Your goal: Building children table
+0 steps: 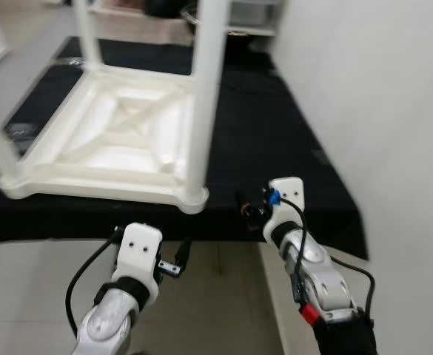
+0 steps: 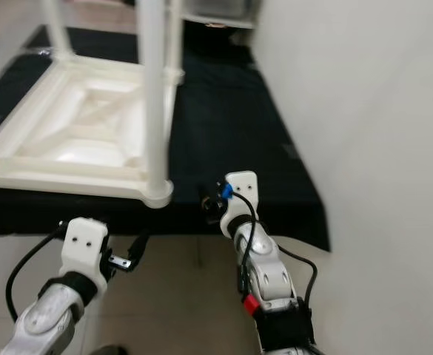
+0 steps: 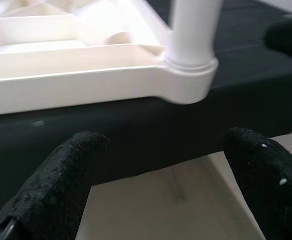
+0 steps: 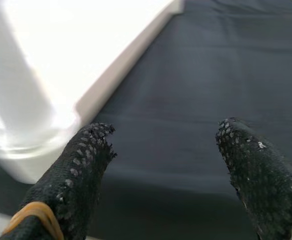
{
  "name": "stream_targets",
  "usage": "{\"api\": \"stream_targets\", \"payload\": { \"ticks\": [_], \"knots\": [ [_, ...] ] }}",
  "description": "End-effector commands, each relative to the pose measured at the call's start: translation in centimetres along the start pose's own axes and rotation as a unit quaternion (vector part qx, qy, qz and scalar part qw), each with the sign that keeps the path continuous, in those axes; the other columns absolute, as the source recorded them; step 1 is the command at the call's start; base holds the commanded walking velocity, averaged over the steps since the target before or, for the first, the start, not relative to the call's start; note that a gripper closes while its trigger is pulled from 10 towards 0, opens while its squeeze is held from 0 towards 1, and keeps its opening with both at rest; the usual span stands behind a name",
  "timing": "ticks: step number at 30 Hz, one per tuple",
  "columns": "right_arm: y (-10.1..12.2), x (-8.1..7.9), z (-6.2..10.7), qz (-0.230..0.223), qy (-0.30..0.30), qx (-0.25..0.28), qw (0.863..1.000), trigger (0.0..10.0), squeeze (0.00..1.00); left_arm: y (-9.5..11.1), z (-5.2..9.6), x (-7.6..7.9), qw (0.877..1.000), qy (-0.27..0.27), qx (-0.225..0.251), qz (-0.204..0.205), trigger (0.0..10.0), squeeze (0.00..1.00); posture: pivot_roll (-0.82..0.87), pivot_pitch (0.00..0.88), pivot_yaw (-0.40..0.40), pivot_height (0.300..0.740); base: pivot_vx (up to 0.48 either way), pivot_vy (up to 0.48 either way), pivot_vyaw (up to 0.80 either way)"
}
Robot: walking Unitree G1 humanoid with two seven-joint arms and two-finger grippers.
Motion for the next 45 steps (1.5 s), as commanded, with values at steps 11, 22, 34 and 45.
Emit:
{"api": "stream_targets", "payload": {
  "ticks": [11,22,34,45],
  "knots": [
    [-2.2,1.4,2.0,0.001,-0.033,-0.03,0.999,10.0,0.0,-1.5,-0.6,0.0,1.0,-0.01,-0.022,0.002,10.0,0.0,0.1,0.0,-0.093,0.74,0.0,0.218,0.0],
    [1.3,5.5,1.1,-0.028,-0.088,0.026,0.995,10.0,0.0,-1.3,-1.1,-0.4,1.0,-0.006,-0.011,-0.005,10.0,0.0,0.09,0.0,-0.094,0.74,0.0,0.174,0.0],
    [0.2,4.9,1.4,-0.024,-0.086,0.004,0.996,10.0,0.0,-0.8,-1.3,-0.4,1.0,-0.002,0.004,-0.009,10.0,0.0,0.09,0.0,-0.098,0.74,0.0,0.0,0.0],
    [-2.8,-2.3,3.4,0.053,0.096,-0.051,0.993,10.0,0.0,-0.6,-1.1,0.6,1.0,-0.019,0.004,-0.023,10.0,0.0,0.1,0.0,-0.104,0.74,0.0,0.0,0.0]
  ]
}}
Point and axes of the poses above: a point about 5 cm out from each wrist's last joint towards the gripper, its own z axis pointing back from the gripper into the wrist, its own y axis along the axis of the wrist's last joint, x = y × z, the point moved 3 cm from there along -z, pointing out of the wrist towards the gripper, and after that the axes turned 13 degrees about z, right-handed, at the moved point
